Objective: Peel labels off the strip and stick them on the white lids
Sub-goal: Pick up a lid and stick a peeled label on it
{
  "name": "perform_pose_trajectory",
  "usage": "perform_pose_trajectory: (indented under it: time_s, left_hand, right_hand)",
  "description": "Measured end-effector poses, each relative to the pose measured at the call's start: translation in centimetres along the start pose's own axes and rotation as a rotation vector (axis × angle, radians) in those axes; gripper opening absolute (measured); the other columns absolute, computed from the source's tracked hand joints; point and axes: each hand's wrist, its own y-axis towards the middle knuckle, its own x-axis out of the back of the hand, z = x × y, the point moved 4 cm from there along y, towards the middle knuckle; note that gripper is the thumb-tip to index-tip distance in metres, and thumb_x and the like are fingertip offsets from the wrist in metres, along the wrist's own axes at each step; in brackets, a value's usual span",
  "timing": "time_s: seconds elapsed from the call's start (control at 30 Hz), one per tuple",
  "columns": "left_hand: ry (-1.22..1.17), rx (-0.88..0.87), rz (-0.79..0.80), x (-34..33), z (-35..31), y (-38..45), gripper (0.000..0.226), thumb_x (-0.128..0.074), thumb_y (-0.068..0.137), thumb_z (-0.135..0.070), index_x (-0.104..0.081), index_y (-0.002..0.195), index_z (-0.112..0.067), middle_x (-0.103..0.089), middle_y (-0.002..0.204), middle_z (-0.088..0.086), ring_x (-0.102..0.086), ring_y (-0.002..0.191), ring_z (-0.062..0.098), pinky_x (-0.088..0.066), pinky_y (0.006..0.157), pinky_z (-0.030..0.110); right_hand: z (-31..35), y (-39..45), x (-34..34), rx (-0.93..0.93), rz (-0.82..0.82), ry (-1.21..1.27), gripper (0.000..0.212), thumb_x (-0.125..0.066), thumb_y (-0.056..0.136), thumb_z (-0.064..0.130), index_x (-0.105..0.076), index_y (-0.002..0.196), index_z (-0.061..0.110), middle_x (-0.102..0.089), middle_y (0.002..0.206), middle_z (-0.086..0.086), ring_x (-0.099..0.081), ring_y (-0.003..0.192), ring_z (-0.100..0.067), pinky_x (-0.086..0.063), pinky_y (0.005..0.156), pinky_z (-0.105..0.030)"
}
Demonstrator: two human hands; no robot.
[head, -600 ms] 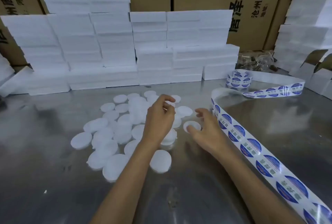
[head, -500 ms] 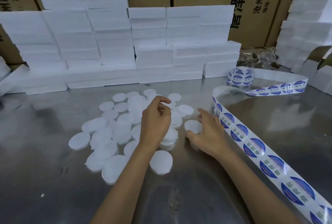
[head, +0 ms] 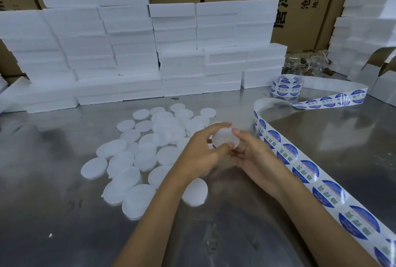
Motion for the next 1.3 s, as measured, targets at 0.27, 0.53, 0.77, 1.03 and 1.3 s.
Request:
perform_pose_trajectory:
  time_s: [0.27, 0.53, 0.77, 1.03, 1.3]
  left_hand:
    - [-0.092, 0.050, -0.182, 0.4, -0.7, -0.3, 0.033, -0.056, 0.099, -0.008, -0.057, 0.119, -0.034, -0.066, 0.116, 0.003, -0.072, 0.089, 0.015, -0.060, 0.085, 0.043]
    - [-0.118, 0.100, -0.080, -0.6, -1.0, -1.0, 0.040, -0.051, 0.098, -0.005, -0.057, 0.118, -0.039, -0.069, 0.100, 0.002, -0.071, 0.073, 0.013, -0.061, 0.072, 0.027]
    - [-0.443, 0.334, 0.050, -2.0, -0.2, -1.4, 0.057, -0.084, 0.074, -0.023, -0.054, 0.120, -0.033, -0.072, 0.104, 0.018, -0.075, 0.084, 0.029, -0.062, 0.082, 0.044]
    - [-0.473, 0.438, 0.239, -1.5, 0.3, -1.5, 0.051, -0.075, 0.088, -0.018, -0.048, 0.131, -0.026, -0.075, 0.105, 0.012, -0.075, 0.094, 0.031, -0.061, 0.085, 0.046]
    - [-0.530, 0.470, 0.142, -1.4, 1.6, -1.3, 0.050, -0.074, 0.085, 0.002, -0.055, 0.124, -0.021, -0.071, 0.110, 0.021, -0.075, 0.089, 0.035, -0.063, 0.072, 0.039]
  right_hand:
    - [4.7, -1.7, 5.3, 0.301, -0.518, -0.851, 0.012, -0.067, 0.086, 0.015, -0.073, 0.095, 0.018, -0.071, 0.100, 0.001, -0.064, 0.096, -0.018, -0.049, 0.091, -0.037]
    - [4.7, -2.7, 10.8, -0.314, -0.348, -1.048, 0.016, -0.072, 0.080, 0.019, -0.066, 0.093, 0.012, -0.071, 0.079, -0.003, -0.063, 0.054, -0.010, -0.046, 0.045, -0.017]
    - [4.1, 0.2, 6.1, -0.176, -0.436, -0.106, 0.019, -0.067, 0.084, -0.001, -0.068, 0.102, -0.005, -0.069, 0.069, -0.014, -0.064, 0.047, -0.019, -0.050, 0.043, -0.024]
    - [2.5, 3.2, 5.2, -0.102, -0.655, 0.136, 0.023, -0.064, 0.086, -0.001, -0.065, 0.109, -0.001, -0.067, 0.090, -0.017, -0.064, 0.065, -0.024, -0.055, 0.059, -0.034]
    - [0.5, 3.2, 5.5, 0.005, -0.725, 0.072, 0.017, -0.075, 0.083, 0.011, -0.060, 0.091, 0.012, -0.072, 0.083, -0.006, -0.070, 0.059, -0.015, -0.054, 0.052, -0.027]
